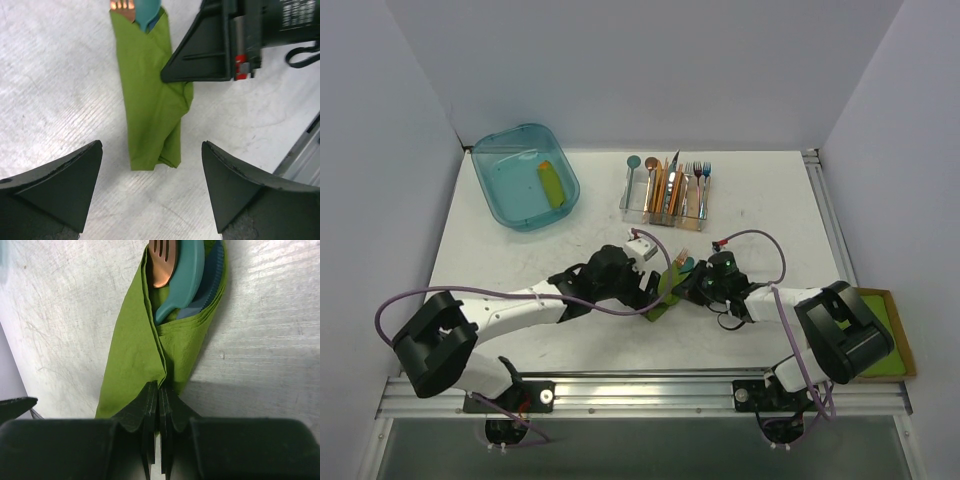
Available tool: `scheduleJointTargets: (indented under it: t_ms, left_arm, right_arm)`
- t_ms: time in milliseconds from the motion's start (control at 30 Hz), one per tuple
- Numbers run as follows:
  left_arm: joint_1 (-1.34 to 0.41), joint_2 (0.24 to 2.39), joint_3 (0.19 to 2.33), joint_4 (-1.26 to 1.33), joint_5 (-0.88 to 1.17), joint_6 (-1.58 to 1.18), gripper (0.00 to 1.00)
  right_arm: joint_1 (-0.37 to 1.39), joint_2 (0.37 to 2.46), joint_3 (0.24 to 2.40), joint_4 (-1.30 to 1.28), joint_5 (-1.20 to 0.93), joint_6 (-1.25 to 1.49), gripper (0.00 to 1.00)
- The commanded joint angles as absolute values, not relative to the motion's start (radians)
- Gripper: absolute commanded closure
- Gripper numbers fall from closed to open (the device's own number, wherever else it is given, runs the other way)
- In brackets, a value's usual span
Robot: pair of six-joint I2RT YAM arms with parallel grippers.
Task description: Place the utensils on the paper napkin and roll it up
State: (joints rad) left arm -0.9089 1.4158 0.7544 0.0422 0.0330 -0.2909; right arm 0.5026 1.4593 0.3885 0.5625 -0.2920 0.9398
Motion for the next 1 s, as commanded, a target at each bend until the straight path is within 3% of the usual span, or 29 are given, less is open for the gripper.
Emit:
scheduleJointTargets:
  t_ms: [0,367,500,733,900,967]
  left_arm:
    - [-0.908,1.400,0.779,0.109,0.118,-0.264,0.12]
    - [-0.950,1.555,0.837,0.156,0.041,-0.172,0.18]
    - [-0.950,1.634,0.861,0.175,0.064,-0.176,0.39]
    - [-0.950,1.652,0.825,0.264,0.146,-0.183,0.64]
    - [-0.950,1.664,0.811,0.311,0.202,-0.189,0.68]
    - [-0.950,1.670,0.813,0.311,0.210,-0.190,0.70]
  right_arm:
    - [0.491,1.456,0.377,0.580,-0.262,0.927,1.00]
    - [0.491,1.430,0.380,0.566,-0.278,0.937,1.00]
    - [0.491,1.405,0.380,0.549,-0.275,0.937,1.00]
    - [0.491,1.374,0.382,0.529,-0.284,0.946,0.92]
    - [0.491,1.364,0.382,0.515,-0.284,0.946,0.87]
    - [0.491,1.361,0.380,0.515,-0.285,0.950,0.79]
